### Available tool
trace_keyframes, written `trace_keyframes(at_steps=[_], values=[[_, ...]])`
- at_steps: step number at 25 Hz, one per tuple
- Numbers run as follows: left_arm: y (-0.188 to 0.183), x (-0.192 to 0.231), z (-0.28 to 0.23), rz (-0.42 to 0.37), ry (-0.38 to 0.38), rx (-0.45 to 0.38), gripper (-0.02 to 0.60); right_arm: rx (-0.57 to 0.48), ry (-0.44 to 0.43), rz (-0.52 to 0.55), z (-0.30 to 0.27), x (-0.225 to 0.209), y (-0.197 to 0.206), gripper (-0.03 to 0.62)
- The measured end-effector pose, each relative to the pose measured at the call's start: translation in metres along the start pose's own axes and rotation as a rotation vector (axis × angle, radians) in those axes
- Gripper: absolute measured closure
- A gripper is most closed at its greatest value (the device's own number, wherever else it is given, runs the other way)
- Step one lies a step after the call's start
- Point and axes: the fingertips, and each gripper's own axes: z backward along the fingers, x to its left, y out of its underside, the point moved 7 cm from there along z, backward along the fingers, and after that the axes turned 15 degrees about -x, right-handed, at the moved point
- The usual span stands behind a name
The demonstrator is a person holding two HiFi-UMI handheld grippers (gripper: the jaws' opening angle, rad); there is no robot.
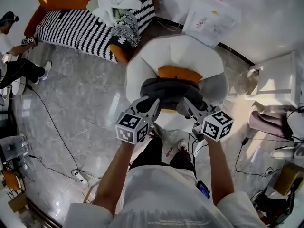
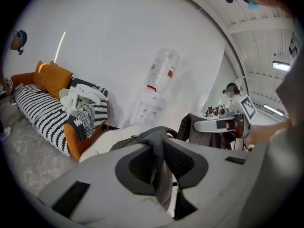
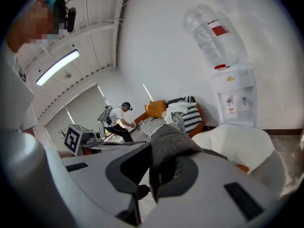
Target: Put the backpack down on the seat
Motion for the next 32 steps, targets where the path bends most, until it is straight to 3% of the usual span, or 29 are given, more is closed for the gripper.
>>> trace_keyframes(at_steps=[12, 25, 32], values=[[0.013, 0.028, -0.007, 0.028, 0.022, 0.023, 0.512, -0.017, 0.017, -0.011, -0.020, -0.009, 0.016, 0.559], [0.040, 0.033, -0.032, 0.052, -0.091, 0.049, 0.511, 0.072, -0.069, -0.031, -0.032, -0.050, 0.035, 0.559], [0.060, 0.037, -0.051, 0.106, -0.143, 0.039, 0.511, 0.102, -0.095, -0.062, -0.044, -0.081, 0.045, 0.559]])
